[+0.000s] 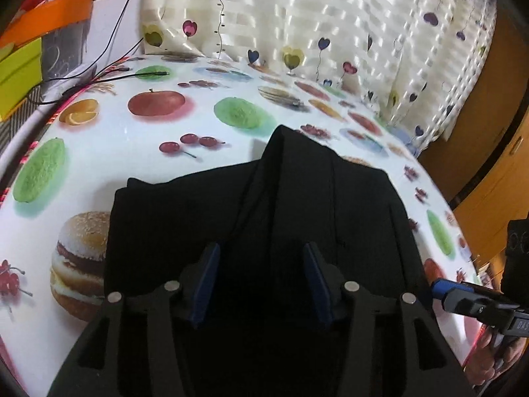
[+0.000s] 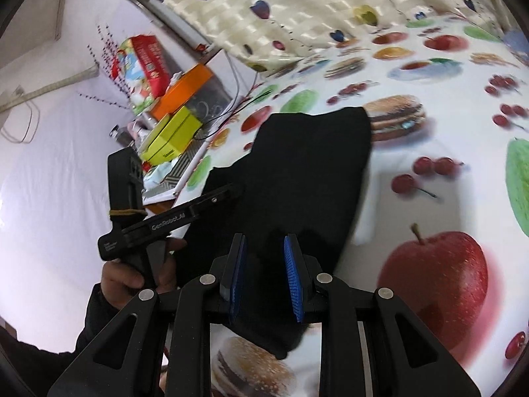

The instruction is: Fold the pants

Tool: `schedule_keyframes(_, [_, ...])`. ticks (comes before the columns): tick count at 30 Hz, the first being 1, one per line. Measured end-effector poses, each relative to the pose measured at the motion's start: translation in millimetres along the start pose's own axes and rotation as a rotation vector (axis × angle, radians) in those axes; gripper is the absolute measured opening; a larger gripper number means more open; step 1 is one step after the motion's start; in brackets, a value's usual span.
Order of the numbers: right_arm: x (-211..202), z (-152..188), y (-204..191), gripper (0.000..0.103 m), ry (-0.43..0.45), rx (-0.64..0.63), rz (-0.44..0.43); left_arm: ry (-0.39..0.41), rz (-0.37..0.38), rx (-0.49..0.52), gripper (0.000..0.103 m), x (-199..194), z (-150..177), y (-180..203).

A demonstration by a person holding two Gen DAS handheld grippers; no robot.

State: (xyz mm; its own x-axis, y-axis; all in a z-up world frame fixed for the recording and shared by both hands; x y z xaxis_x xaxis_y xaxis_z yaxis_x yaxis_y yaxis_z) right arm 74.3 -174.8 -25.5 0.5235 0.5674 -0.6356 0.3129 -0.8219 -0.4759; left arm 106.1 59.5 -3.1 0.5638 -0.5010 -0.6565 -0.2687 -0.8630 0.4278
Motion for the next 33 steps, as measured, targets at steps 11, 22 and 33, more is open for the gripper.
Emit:
schedule_keyframes(11, [-3.8,0.1,13.2,0.025,0.015,0.06,0.009,0.09,-0.011,-0.023,0.006,-36.6,-0.9,5.3])
schedule_keyframes(22, [-13.6,0.6,13.8,0.025,0.036,0.063,0.014,0.135,0.075,-0.167,0.006,-62.7,24.8,-10.9])
schedule_keyframes(33, [-0.9,4.5,11.6,0.025,-0.002,0.05,0.017,0.101,0.013,-0.25,0.007,-72.3,60.8,-45.3])
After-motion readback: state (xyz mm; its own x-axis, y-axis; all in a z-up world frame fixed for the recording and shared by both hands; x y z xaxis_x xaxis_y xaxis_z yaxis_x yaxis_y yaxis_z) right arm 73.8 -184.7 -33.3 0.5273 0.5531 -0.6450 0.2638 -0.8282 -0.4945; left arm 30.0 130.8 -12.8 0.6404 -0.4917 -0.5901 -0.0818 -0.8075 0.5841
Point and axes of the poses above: each gripper's, at about its wrist camera, not at the fingertips, and x roughly the way its jaws point, y to its right, z to its underside, the point moved 2 cm from there along x, roughly the way its jaws point, and after that the axes turned 13 degrees about z, right-handed, at the moved point
